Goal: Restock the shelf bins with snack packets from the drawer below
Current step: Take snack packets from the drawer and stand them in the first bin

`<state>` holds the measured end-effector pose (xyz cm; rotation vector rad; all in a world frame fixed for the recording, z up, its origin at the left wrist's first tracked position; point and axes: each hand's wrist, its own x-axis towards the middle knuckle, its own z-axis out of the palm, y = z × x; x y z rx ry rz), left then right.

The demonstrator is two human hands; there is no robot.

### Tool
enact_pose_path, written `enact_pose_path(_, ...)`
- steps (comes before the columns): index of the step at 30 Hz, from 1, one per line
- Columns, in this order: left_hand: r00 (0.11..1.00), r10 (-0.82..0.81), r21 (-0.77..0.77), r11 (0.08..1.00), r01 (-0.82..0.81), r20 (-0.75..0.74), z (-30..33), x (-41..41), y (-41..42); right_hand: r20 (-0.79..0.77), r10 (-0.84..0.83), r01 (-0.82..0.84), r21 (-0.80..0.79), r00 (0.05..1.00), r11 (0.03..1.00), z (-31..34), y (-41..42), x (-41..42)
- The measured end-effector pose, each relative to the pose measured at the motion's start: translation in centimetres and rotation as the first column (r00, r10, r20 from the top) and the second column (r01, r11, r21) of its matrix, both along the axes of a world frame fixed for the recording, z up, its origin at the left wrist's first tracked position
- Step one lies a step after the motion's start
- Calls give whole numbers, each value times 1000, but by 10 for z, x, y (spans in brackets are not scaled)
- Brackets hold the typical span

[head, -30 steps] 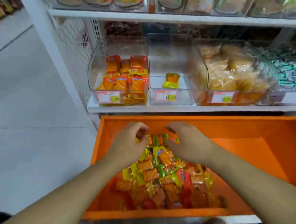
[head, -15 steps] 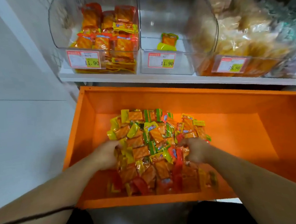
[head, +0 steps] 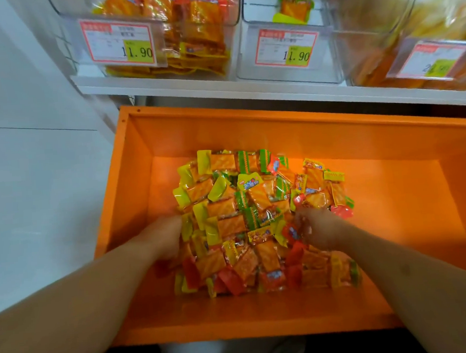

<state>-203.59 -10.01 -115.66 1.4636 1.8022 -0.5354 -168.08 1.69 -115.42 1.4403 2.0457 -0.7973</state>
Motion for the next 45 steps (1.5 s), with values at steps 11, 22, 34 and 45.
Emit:
enact_pose_path(11,998,51,-60,997,-48,45,1,-4,-7,-56,-25,25,10,998,1000,31,11,-12)
enact_pose_path(22,879,275,251,886,-389,390,169,7,42,-607,-328,290,-164,724,943,203,25,-86)
enact_pose_path(34,364,401,0,672,-740,841,307,19,-3,-905,-274,415,-124,325,901,323,-40,-102)
enact_pose_path(45,209,339,-14,552,-834,917,307,32,18,-946,98,597,272,307,754,331,-32,-111)
